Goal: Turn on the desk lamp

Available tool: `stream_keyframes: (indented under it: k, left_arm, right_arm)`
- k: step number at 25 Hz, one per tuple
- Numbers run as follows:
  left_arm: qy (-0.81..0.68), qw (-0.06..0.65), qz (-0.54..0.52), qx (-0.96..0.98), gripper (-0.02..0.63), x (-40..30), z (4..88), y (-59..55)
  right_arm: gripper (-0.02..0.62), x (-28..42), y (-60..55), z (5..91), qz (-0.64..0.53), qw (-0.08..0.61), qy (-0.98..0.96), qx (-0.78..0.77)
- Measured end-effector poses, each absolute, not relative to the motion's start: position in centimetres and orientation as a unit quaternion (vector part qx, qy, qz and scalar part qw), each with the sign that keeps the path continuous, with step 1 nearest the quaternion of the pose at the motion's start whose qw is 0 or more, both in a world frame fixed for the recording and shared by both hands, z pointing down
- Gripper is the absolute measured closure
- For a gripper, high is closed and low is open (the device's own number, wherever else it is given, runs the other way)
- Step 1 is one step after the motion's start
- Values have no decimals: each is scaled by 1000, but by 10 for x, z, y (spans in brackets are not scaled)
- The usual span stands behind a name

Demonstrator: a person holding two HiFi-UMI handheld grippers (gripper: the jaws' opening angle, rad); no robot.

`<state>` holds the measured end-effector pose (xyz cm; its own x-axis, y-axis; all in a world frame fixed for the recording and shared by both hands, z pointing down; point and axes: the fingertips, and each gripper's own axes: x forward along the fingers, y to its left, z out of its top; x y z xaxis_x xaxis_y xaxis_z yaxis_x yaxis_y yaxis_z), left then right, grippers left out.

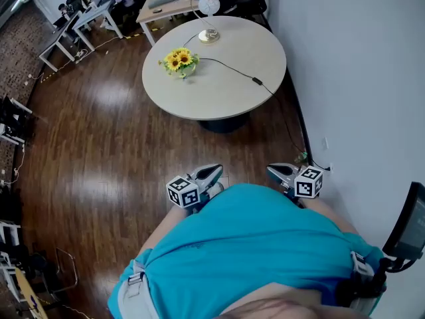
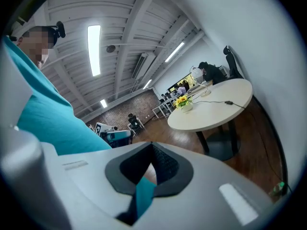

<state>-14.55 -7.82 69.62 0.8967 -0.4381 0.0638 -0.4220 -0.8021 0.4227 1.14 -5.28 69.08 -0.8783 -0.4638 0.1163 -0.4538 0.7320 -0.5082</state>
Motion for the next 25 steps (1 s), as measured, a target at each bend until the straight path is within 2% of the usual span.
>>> stream_keyframes:
  k: [12, 16, 20, 25]
  left_arm:
    - [-148, 227, 10, 962, 583, -254, 661, -225]
    - [-148, 237, 13, 960, 584, -244, 661, -288]
    - [-151, 244, 20, 958, 583, -239, 666, -302]
    - [-162, 233, 34, 958, 584, -188, 657, -325]
  right_arm:
    - [594, -116, -185, 637, -263, -15, 916, -303]
    - [594, -100, -248, 632, -280, -9, 906, -316]
    - [594, -100, -258, 646, -289, -8, 904, -314]
    - [594, -53, -287, 652, -290, 6, 909, -299]
